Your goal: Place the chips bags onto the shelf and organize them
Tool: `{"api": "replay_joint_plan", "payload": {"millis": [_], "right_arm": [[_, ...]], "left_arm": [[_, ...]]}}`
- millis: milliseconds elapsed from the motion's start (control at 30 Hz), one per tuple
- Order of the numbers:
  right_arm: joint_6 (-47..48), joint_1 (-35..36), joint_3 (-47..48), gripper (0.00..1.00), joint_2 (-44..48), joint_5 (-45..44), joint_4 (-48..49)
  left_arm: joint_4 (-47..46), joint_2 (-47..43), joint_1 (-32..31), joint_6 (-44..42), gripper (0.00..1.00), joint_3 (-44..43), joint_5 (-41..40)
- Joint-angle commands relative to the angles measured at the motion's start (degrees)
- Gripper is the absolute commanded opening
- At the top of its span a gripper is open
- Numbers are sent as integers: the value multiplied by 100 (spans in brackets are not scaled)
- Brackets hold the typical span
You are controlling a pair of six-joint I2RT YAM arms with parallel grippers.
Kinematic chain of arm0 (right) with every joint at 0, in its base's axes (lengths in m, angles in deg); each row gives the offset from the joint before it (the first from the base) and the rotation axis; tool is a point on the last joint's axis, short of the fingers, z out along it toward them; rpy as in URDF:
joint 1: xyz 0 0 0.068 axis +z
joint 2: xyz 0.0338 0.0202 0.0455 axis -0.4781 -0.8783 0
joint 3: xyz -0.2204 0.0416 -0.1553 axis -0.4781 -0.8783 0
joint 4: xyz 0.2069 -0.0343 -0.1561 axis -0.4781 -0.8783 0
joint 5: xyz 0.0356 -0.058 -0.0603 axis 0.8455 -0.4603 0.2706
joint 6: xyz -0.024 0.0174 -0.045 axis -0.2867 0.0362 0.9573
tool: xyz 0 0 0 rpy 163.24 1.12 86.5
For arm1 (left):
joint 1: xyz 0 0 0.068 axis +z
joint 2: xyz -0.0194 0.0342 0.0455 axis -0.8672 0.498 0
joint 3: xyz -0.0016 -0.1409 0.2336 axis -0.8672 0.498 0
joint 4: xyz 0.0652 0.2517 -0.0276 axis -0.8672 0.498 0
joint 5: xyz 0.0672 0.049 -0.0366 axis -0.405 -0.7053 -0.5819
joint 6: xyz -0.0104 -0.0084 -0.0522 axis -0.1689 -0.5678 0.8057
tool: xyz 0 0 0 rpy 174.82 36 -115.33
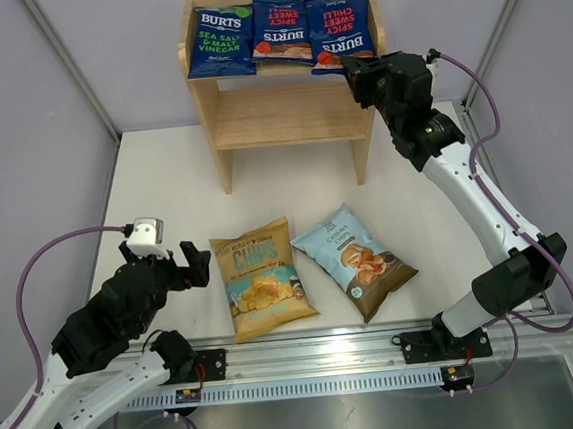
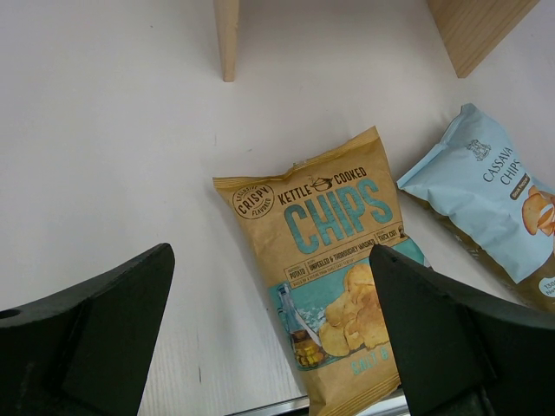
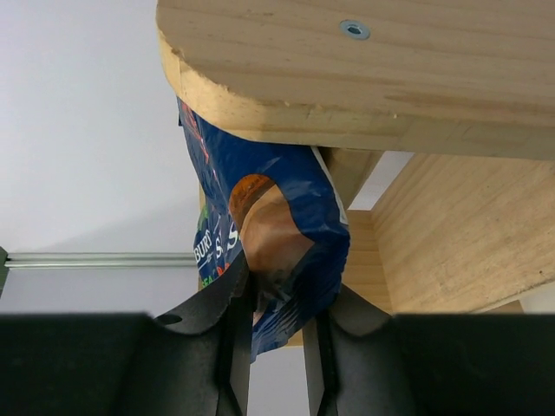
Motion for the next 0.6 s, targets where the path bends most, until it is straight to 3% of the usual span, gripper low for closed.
{"api": "replay_joint_plan", "payload": {"millis": [0,567], "right_arm": [[-277,-46,-54,27,166,-112,82],[-392,-178,1133,24,-581,-148,-418]], "left_arm": [[-133,-37,17,22,99,-87,-170],[-133,-116,17,14,99,-78,-170]]}}
